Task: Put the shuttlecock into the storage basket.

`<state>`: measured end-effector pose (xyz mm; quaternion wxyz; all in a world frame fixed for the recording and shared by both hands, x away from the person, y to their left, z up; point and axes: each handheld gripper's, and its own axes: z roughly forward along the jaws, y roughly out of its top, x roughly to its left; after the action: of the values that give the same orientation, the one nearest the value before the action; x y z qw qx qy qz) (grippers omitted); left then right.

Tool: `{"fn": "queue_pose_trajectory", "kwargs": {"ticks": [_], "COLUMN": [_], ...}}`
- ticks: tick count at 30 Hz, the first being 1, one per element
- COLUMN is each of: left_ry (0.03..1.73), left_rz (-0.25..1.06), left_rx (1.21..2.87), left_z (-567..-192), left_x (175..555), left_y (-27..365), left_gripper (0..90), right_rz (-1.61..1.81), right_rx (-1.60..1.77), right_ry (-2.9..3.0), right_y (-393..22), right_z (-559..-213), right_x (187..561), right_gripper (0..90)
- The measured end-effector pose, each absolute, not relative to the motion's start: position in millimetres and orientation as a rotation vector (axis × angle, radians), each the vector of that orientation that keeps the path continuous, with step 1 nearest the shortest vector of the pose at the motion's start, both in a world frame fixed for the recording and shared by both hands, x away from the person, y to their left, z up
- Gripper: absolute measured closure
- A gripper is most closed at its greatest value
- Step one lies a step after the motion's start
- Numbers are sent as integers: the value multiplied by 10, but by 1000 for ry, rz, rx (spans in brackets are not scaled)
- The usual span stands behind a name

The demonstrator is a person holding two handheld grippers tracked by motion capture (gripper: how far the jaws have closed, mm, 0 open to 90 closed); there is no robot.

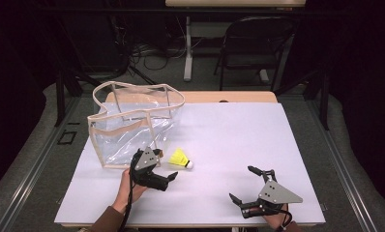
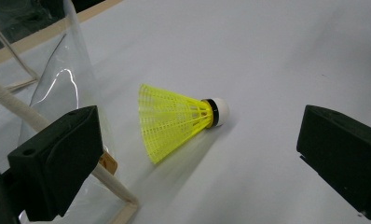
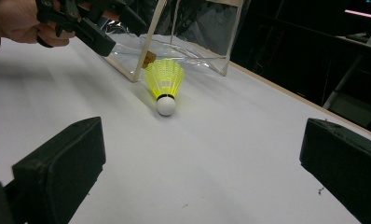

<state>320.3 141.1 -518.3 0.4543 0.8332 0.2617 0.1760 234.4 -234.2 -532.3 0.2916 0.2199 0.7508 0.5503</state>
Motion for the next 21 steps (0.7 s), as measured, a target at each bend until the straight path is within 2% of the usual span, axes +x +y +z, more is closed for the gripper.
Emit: {"fn": "queue_pose_trajectory", "kwargs": {"ticks": [5, 21], "left_ry": [657, 681], "left_rz": [425, 390], "left_rx": [2075, 2162], "left_z": [-5163, -5206], "left_x": [3280, 3481], "left_y": [1360, 1204], "left_gripper": [24, 167], "right_rz": [1460, 1457], "right_rx": [585, 590], "right_ry": [2004, 2009], "right_y": [-2348, -2352], "right_z": [-5327, -5330], "right_x": [2340, 2334], "right_gripper": [0, 0]}}
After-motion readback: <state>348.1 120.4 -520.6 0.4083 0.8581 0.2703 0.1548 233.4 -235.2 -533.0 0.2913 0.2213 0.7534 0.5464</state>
